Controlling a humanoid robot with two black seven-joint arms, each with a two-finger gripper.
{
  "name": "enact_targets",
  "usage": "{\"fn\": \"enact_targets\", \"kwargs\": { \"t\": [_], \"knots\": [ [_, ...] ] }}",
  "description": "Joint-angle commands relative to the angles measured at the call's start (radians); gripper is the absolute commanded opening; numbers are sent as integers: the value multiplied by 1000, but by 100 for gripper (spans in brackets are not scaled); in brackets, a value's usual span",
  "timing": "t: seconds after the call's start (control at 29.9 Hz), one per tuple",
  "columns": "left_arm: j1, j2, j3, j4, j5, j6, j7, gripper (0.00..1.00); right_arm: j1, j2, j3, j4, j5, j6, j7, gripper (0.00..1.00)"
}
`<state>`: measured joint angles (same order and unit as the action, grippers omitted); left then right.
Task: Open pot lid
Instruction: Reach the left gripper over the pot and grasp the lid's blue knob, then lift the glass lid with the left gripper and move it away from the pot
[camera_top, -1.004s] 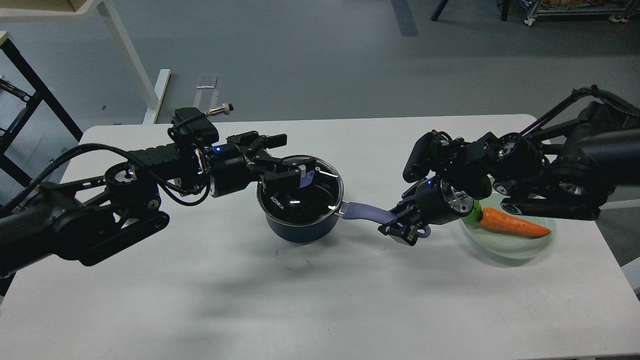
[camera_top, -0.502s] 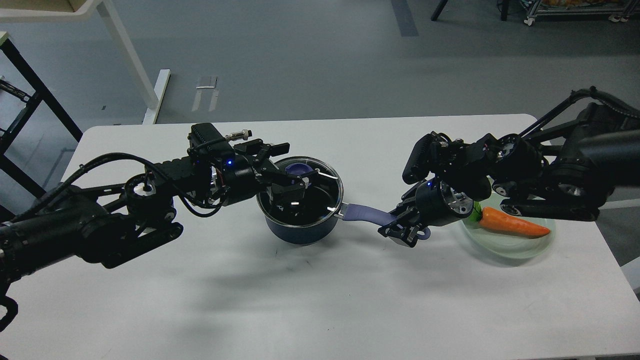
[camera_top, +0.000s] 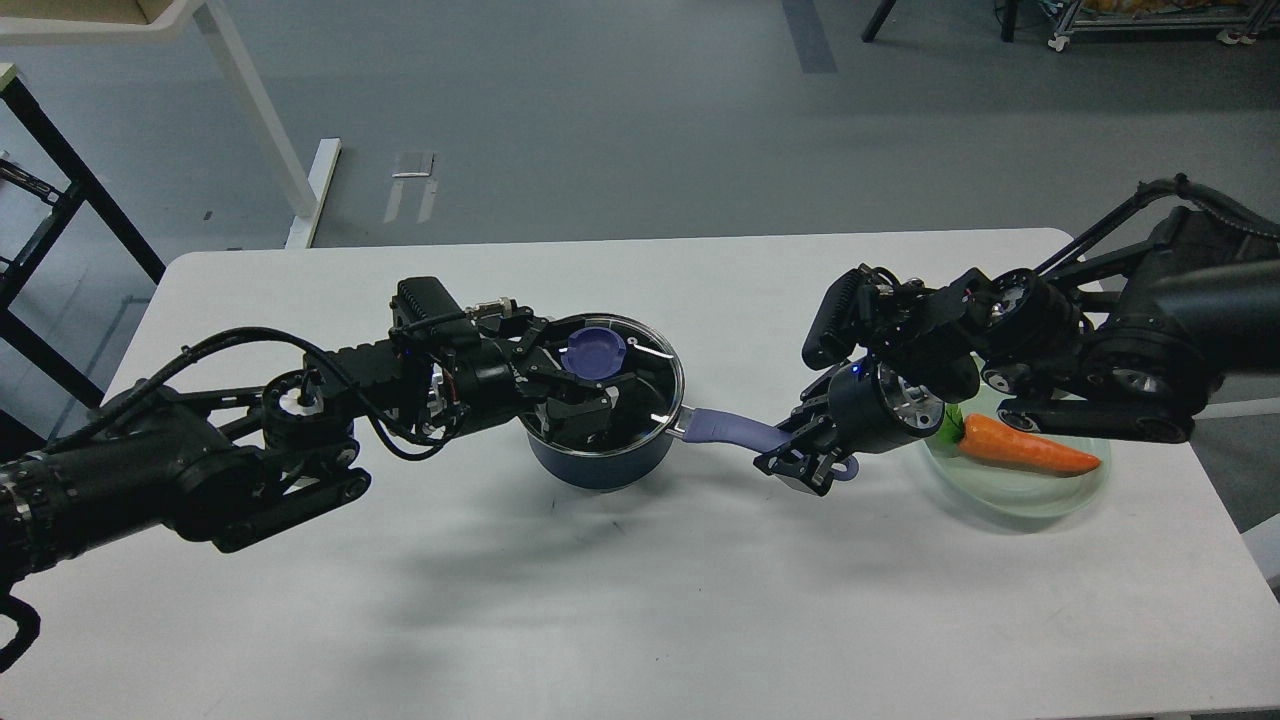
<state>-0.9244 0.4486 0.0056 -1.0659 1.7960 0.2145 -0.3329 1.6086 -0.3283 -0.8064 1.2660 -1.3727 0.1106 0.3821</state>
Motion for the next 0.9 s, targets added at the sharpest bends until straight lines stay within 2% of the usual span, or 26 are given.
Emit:
{"fn": "enact_targets", "kwargs": {
  "t": [0.0,0.13,0.23,0.47,0.64,0.77,0.87],
  "knots": [
    [-1,2,14,1,0,0,-2,64,1,0,-1,0,1,0,0,17],
    [-1,5,16,1,-1,0,-6,50,1,-2,-1,1,1,0,0,18],
    [-1,5,14,1,-1,2,-20,45,-1,-2,-1,1,4,3,0,19],
    [-27,39,7,-14,-18,2,-28,43,-1,-6,-1,1,6,3,0,19],
    [-53,142,-6,-58,-72,2,-43,43,-1,-11,1,1,6,3,3,19],
    [-51,284,-1,-80,-199,11,-46,43,-4,-11,4,1,6,1,3,19],
    [-33,373,13,-71,-242,14,-70,43,-4,-11,6,1,6,1,3,19]
  ]
}}
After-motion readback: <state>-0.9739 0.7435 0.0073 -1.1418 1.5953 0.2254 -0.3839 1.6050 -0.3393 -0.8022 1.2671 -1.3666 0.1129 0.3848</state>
